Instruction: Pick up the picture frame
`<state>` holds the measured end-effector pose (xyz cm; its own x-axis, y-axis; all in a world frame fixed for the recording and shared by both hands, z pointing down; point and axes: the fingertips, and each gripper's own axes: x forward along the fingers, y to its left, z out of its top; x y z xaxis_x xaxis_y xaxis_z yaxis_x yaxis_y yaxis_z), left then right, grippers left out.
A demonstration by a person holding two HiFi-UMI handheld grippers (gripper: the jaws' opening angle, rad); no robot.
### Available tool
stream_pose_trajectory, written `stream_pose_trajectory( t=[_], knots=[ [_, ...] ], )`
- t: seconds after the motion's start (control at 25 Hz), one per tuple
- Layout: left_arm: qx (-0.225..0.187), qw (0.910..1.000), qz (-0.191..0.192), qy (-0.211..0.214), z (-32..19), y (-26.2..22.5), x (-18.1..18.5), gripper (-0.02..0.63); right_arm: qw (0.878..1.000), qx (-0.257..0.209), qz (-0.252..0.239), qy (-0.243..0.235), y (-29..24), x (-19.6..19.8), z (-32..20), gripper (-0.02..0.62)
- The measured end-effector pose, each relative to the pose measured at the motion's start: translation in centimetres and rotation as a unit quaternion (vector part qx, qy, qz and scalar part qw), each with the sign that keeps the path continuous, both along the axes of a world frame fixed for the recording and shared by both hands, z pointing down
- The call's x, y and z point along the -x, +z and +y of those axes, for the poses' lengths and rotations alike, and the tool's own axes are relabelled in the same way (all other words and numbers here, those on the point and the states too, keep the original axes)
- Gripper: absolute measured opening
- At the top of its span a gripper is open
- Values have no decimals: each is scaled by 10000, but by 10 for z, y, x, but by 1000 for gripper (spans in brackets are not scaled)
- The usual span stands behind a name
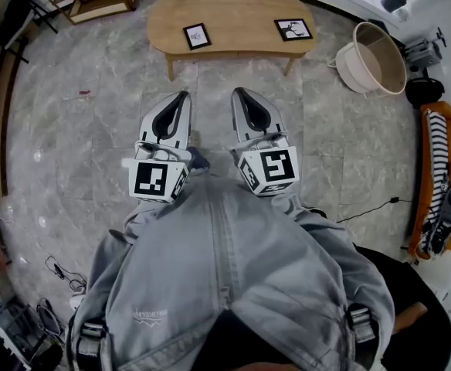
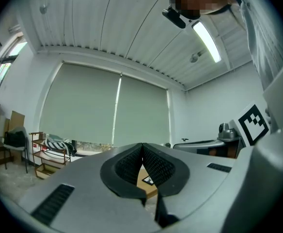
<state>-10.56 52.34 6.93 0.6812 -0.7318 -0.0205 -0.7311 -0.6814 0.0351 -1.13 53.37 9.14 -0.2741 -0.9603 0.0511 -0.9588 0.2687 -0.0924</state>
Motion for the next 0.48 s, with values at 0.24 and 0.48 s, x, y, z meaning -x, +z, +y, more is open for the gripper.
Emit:
stream_pose_trajectory(
  t=[0.24, 0.48],
  knots=[
    [60, 9997, 37, 240, -110, 1, 3, 18, 9997, 99, -37, 224, 8, 3, -107, 34],
    [185, 9984, -17, 536, -204, 12, 4, 18, 9985, 148, -138, 508, 16, 3, -191, 34]
  ],
)
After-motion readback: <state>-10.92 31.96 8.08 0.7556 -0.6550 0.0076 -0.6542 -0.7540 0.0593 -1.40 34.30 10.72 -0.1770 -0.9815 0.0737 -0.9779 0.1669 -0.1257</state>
